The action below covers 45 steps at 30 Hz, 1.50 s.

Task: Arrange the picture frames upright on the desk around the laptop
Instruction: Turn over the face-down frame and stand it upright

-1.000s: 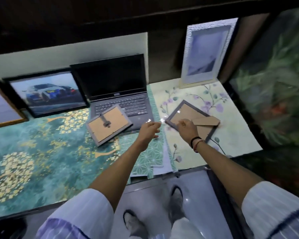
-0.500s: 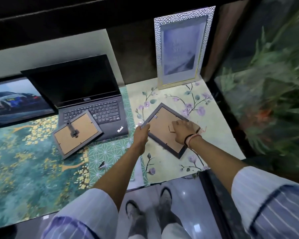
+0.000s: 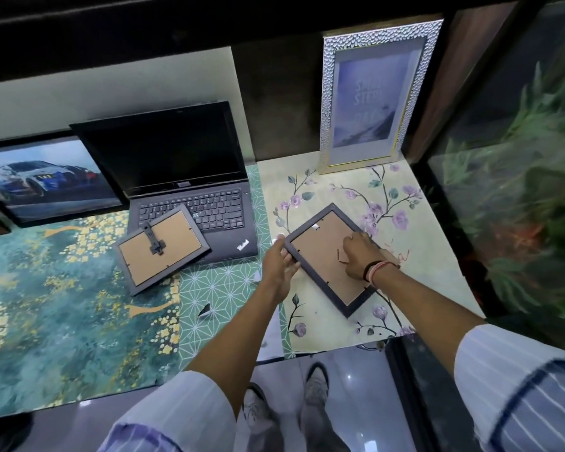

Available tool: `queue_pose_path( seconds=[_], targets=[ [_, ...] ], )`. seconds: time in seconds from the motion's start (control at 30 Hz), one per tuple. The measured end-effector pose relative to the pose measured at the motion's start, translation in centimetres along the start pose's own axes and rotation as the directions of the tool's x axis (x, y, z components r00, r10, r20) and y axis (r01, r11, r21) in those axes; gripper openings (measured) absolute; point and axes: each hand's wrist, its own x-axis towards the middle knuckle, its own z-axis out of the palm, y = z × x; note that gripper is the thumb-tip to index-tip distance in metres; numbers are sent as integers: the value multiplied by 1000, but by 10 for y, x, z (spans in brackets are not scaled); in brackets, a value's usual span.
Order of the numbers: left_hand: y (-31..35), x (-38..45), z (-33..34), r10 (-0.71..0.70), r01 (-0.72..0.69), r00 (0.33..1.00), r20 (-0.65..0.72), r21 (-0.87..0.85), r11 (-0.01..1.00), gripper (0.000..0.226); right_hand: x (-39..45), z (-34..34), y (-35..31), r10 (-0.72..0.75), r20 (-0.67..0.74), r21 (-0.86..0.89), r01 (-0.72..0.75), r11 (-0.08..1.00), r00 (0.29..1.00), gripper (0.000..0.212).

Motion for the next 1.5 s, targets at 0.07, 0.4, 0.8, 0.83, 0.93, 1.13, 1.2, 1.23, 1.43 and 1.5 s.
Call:
queue_pose_path(
  seconds=[0.07,0.4,0.8,0.83,0.93,1.13,1.2,1.23,1.43,1.5],
  targets=[
    [7,-6,-6,-3,3,1000,0,-89,996,36,-5,-6,2,-5,-6,105,6,994,1000,42],
    [39,-21,-24,-11,-13,988,153,160,987,70,-40,-88,-34,-162,-163,683,230,693,973,39],
    [51,-30,-48,43,-96,960,276,182,979,43,-59,-93,-38,-261,53,936,43,350,964,18],
    [51,-30,-50,41,-91,959,281,165,982,43,-57,-89,-36,-236,93,947,-12,322,967,21],
    [49,-31,-51,45,-97,956,291,166,981,44,-55,-82,-35,-225,103,957,-35,289,969,26],
    [56,-28,-49,142,-195,952,272,180,964,43,-57,-84,-29,-184,-104,952,151,265,977,26],
    [59,-25,-48,161,-215,948,273,183,959,42,-57,-80,-21,-147,-43,993,58,100,988,32],
    [61,-23,-47,167,-219,948,271,174,960,42,-60,-79,-17,-133,-10,1000,14,25,991,37],
    [68,-8,-31,218,-253,946,240,123,960,33,-67,-59,6,-146,64,983,-87,-163,987,61],
    [70,-3,-25,234,-272,939,250,130,953,27,-64,-55,7,-123,-17,993,2,-116,992,37]
  ],
)
